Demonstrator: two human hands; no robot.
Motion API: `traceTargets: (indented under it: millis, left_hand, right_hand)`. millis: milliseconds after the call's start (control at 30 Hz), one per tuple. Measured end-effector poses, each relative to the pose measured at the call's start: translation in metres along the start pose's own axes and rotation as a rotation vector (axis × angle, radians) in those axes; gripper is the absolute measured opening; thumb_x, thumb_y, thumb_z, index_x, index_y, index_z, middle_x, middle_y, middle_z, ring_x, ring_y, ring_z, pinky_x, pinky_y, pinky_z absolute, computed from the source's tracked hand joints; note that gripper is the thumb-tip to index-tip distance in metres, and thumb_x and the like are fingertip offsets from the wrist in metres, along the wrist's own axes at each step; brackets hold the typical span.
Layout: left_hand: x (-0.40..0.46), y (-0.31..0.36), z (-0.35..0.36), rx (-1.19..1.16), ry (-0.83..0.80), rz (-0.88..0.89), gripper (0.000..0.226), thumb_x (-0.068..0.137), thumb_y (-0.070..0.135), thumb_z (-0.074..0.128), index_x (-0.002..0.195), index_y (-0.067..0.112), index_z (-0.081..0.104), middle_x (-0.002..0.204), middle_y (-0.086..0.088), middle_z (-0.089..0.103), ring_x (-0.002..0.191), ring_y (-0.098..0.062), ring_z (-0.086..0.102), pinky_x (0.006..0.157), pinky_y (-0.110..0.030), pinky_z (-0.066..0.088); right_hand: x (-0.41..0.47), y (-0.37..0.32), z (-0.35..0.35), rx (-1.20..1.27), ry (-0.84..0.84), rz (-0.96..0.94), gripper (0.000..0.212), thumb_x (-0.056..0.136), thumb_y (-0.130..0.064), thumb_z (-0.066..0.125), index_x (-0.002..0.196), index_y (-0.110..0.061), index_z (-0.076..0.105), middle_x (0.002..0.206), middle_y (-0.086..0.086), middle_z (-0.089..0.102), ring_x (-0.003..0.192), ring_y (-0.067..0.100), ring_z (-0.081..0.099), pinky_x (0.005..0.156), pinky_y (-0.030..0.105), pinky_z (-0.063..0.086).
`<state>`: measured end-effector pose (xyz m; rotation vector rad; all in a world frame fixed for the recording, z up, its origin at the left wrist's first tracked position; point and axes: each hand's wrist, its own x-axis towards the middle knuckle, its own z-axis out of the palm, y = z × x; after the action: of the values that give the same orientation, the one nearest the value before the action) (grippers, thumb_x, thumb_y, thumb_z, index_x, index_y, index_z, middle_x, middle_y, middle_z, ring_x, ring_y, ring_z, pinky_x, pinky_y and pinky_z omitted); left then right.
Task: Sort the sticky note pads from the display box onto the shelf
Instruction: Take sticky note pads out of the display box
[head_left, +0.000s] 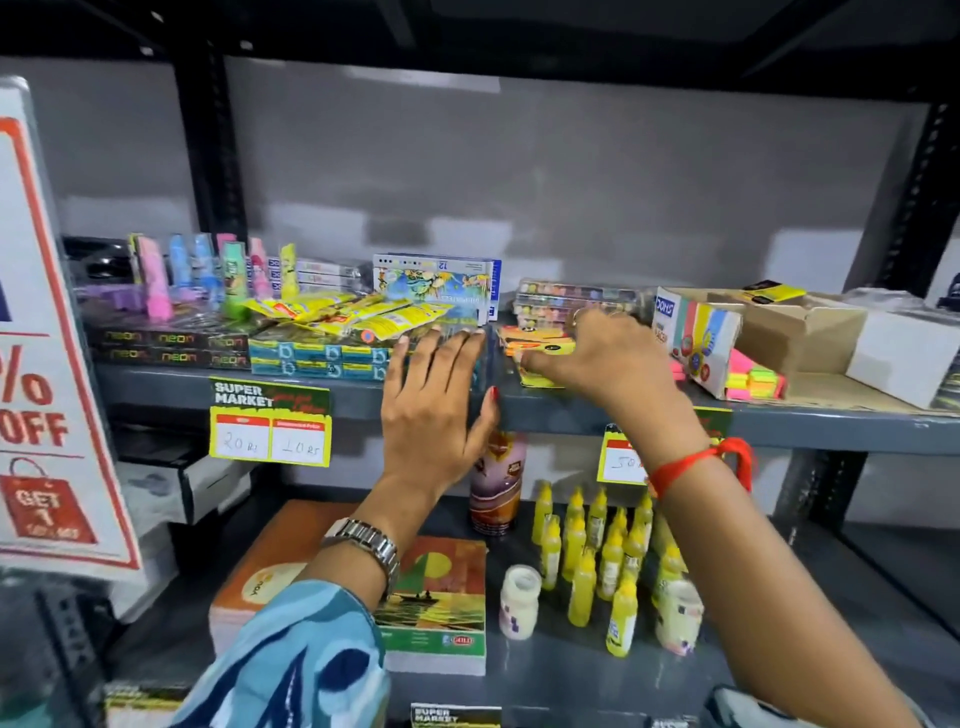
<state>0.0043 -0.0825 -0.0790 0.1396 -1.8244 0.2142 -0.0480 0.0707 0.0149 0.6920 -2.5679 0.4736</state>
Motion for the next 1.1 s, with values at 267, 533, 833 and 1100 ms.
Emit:
traceTargets:
  millis: [267, 533, 833, 1100]
  left_hand:
    - [0.000, -0.001, 0.001, -0.001, 0.014, 0.003, 0.050, 0.093, 0.038, 0.038, 0.128, 0.006, 0.057, 0.124, -0.012, 0.061, 0.121, -0.029, 0.048, 0.113, -0.045, 0.024]
    - [0.000, 0.000, 0.000, -0.013, -0.008, -0.007, 0.051, 0.093, 0.038, 0.037, 0.129, 0.007, 0.055, 0.125, -0.011, 0.061, 0.122, -0.027, 0.046, 0.115, -0.043, 0.019]
    - [0.001, 0.002, 0.000, 0.001, 0.000, -0.014, 0.050, 0.091, 0.035, 0.041, 0.128, 0.006, 0.056, 0.123, -0.012, 0.061, 0.120, -0.030, 0.048, 0.113, -0.046, 0.023]
    - [0.001, 0.003, -0.005, 0.006, -0.005, -0.008, 0.051, 0.091, 0.035, 0.039, 0.127, 0.003, 0.056, 0.123, -0.014, 0.062, 0.119, -0.033, 0.050, 0.112, -0.048, 0.025]
  right_hand:
    - [-0.008, -0.017, 0.009, -0.058, -0.064, 0.074, 0.070, 0.077, -0.065, 0.057, 0.119, -0.010, 0.050, 0.122, 0.015, 0.057, 0.116, 0.035, 0.052, 0.086, 0.039, 0.047]
    - [-0.013, -0.016, 0.003, 0.099, 0.033, 0.045, 0.055, 0.068, -0.052, 0.071, 0.101, -0.010, 0.057, 0.108, 0.013, 0.063, 0.103, 0.034, 0.059, 0.075, 0.035, 0.048]
    - [-0.031, -0.008, -0.018, 0.345, 0.251, 0.015, 0.046, 0.057, -0.052, 0.076, 0.082, -0.013, 0.071, 0.075, 0.010, 0.067, 0.084, 0.030, 0.066, 0.064, 0.028, 0.045]
    - [-0.031, 0.057, -0.075, 0.358, 0.606, 0.075, 0.043, 0.057, -0.048, 0.074, 0.088, -0.017, 0.075, 0.086, 0.011, 0.075, 0.087, 0.031, 0.066, 0.073, 0.035, 0.052]
